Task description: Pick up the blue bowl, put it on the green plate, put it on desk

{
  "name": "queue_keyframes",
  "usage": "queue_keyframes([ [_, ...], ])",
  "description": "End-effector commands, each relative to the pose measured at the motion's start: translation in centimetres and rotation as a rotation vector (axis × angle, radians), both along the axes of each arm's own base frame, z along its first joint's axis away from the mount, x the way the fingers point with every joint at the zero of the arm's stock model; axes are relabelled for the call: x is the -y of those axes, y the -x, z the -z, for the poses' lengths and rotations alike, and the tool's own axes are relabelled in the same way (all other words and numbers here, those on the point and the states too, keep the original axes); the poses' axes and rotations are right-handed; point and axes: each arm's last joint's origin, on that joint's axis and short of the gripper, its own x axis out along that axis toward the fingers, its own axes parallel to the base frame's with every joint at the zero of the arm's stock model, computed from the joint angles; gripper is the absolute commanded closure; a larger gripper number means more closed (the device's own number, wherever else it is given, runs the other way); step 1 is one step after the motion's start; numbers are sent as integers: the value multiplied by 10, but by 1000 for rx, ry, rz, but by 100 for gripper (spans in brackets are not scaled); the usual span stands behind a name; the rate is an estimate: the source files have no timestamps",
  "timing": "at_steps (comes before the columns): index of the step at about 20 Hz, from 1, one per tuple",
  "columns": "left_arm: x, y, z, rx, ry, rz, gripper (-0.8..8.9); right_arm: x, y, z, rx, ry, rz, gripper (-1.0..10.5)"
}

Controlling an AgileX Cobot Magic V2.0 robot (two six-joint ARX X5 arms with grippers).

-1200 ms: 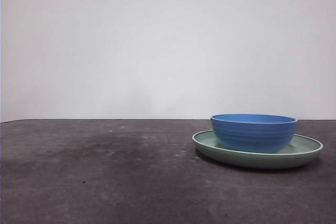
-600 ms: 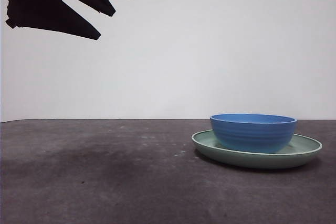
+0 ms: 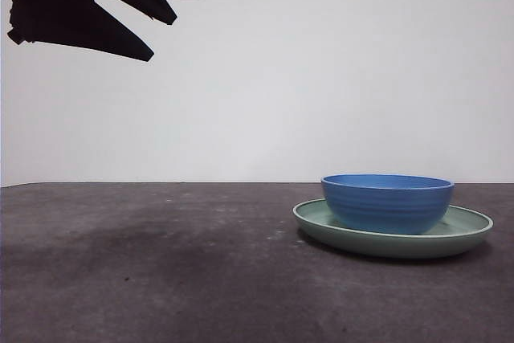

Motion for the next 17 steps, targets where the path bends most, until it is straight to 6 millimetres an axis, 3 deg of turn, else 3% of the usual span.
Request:
queue_keyframes([
  [1, 2, -1, -2, 6, 8, 9, 588, 2, -19, 3, -23, -14, 40, 515],
  [11, 2, -1, -2, 6, 8, 9, 588, 10, -100, 54, -137, -96, 38, 515],
  [17, 2, -1, -2, 5, 8, 9, 588, 11, -132, 93, -222, -101, 43, 528],
])
